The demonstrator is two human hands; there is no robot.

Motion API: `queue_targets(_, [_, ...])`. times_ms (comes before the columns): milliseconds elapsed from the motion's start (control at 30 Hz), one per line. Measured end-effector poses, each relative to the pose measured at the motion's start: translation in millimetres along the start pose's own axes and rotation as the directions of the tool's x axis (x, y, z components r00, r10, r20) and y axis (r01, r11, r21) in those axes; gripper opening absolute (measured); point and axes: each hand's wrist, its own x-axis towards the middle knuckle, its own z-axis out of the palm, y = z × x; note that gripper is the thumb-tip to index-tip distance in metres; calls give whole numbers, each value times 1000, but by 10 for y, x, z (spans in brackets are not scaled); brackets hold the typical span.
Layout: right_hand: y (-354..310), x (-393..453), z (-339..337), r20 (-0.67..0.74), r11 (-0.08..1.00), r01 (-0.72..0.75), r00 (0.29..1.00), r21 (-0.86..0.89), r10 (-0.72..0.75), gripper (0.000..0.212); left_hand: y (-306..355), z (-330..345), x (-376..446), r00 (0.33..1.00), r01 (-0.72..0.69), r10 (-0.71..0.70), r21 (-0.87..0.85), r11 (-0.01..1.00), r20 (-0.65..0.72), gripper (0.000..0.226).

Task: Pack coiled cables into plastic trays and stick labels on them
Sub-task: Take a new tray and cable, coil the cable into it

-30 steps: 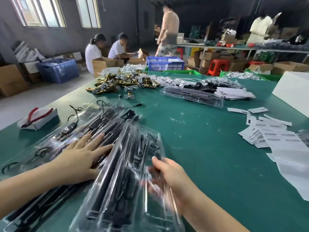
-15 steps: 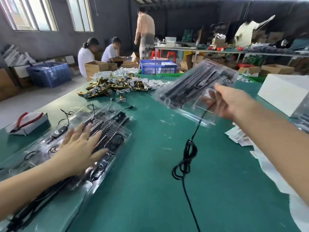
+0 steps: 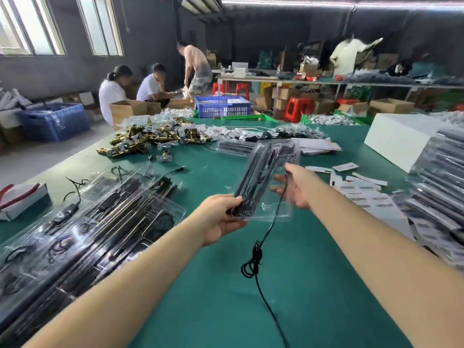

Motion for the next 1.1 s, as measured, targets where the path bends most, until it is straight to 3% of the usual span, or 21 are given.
queue_targets(167, [457,-536,-149,308,967,-142,929,-214,204,64,-222,-76,132,988,-56,34,-145,988,-149,8])
queue_targets(267, [890,-929,-137,412,949,-153,873,-276,261,48,-227,-130,206,968,-82,56,-101,991,-244,27])
queue_targets(333, [1075,-1001,-149,346,963,-95,920,-253,182,33,-220,-167,243,961,-80,54,-86,993,-271,28])
queue_targets(467, [1047,-843,-319,87,992,-90,991,-93,98,17,-228,-269,275,969,-72,52,-73,995,-243,18])
queue_targets(633, [732,-552,-647,-192,997,-63,980,-39,55,9,-263,-407,254,978,-97,92,-14,995,-188,12])
queue_targets(767, [526,-413,-826,-287,997,-82,954,13,83,10,-324,-453,230,969,-21,94,300,954,-229,11])
queue_targets(833, [431,-377,-855,-235,992,-126,965,-25,116,13,-304,-446,217,941,55,171,632,773,-291,19])
queue_targets(900, [324,-373,-834,-182,988,-123,978,-96,104,13,-248,-348,145,930,178,226,894,411,-290,25])
queue_targets(967, [217,-391,-768,-145,983,-45,989,-176,19,12,-226,-224,112,907,295,306,955,28,-289,62])
queue_targets(1000, [169,-410,-719,-116,975,19,992,-223,-46,15,-217,-127,97,894,289,377,954,-77,-241,79])
queue_targets(1033, [125,-436,-661,-73,955,91,991,-281,-116,21,-206,-15,79,876,213,459,972,-96,-147,87])
queue_targets(1100, [68,-483,-562,50,851,258,963,-457,-265,32,-158,247,75,775,-137,619,990,-35,129,87])
